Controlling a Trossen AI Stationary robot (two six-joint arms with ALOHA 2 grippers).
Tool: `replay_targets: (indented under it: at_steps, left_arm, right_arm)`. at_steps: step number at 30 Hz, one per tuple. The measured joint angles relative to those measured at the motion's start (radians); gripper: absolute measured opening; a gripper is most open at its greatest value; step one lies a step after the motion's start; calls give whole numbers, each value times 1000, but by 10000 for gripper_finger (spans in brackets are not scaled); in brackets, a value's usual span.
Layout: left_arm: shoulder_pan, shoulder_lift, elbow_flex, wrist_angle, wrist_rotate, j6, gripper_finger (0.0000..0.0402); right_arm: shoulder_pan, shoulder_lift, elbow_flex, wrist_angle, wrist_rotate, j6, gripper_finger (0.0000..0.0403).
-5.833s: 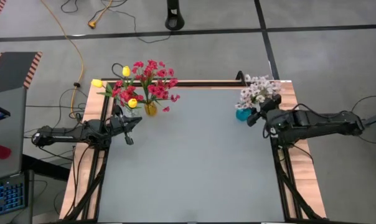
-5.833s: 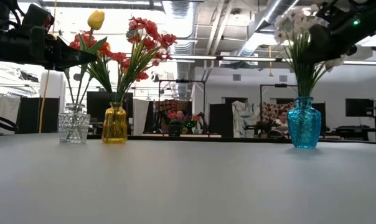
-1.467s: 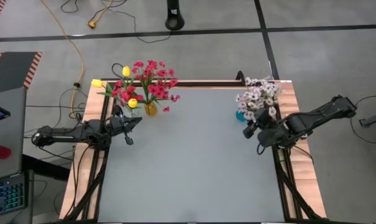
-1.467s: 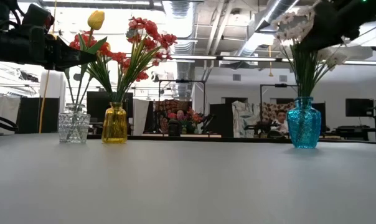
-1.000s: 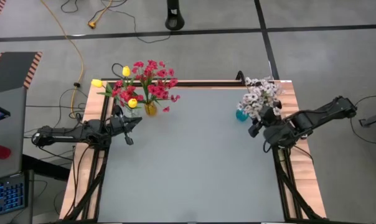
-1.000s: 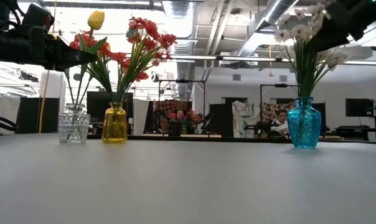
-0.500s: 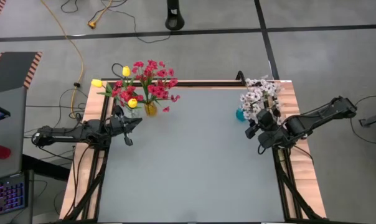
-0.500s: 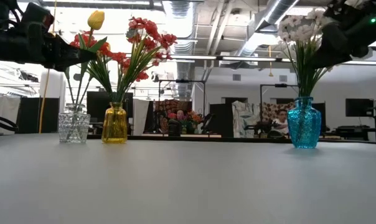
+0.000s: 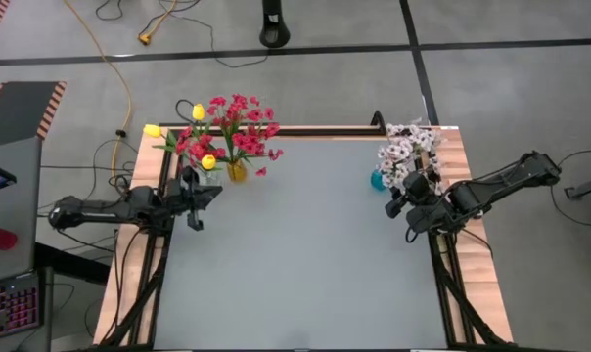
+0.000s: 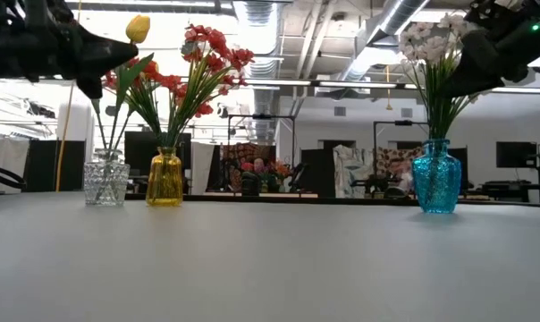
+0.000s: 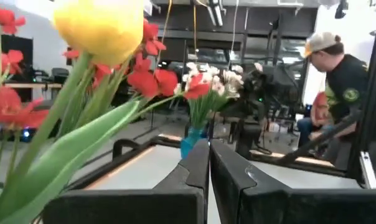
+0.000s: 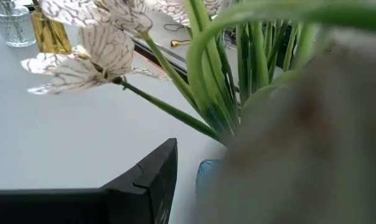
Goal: Sort flowers into vase by color
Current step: Put the white flowers into the blue vase
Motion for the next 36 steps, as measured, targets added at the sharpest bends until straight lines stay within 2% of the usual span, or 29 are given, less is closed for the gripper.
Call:
replay_targets:
  at_steps: [4, 10, 17, 23, 30, 32, 36]
  left_arm:
    - [0, 102, -1, 84, 62, -1, 0]
    - [0, 336, 2, 346, 103, 2, 0]
    - [-12, 627, 124, 383, 110, 23, 0]
    - [-21, 817, 246, 382, 94, 77, 0]
    - [-21, 940, 349, 382, 93, 147, 0]
    - [-21, 951, 364, 381, 90, 161, 0]
    - [-21, 953, 375, 382, 90, 161, 0]
  right_arm:
    - [0, 0, 0, 3, 0, 0, 203]
    - [0, 0, 0, 3, 0, 0, 203]
    - [0, 0, 0, 3, 0, 0, 203]
    - [0, 0, 0, 4, -1, 0, 203]
    - [0, -1, 0, 61, 20, 49, 203]
    - [2, -13, 0, 97, 45, 49, 203]
    - [3, -51, 27, 140, 30, -17, 203]
